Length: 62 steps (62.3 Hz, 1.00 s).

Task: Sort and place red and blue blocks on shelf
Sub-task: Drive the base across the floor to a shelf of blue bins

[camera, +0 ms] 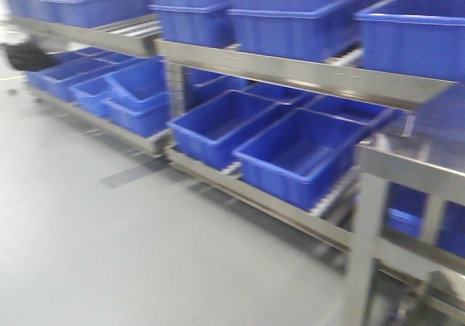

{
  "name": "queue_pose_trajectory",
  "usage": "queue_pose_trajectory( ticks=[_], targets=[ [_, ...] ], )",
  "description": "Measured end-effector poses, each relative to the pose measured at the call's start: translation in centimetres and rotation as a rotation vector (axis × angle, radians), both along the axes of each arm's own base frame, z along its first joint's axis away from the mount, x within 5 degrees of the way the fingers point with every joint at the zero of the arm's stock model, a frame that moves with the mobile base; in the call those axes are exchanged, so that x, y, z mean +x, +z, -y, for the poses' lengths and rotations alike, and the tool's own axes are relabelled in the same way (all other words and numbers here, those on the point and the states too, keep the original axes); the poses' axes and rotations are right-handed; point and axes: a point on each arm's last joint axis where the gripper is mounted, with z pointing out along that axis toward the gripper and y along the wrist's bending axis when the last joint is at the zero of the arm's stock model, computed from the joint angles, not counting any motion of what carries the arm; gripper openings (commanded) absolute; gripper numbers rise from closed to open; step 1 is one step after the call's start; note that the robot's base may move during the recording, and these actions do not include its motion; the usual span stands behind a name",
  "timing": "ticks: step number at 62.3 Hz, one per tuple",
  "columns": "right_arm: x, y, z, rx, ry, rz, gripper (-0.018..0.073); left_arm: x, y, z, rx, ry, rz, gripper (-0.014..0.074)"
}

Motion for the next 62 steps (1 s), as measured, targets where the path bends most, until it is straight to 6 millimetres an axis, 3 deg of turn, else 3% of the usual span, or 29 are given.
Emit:
queue_pose_trajectory(
  ticks=[62],
  targets=[
    [0.0, 0.0, 0.0, 0.0, 0.0, 0.0, 0.0052, 0.0, 0.0, 0.0, 0.0, 0.0, 0.0, 0.0123]
  ],
)
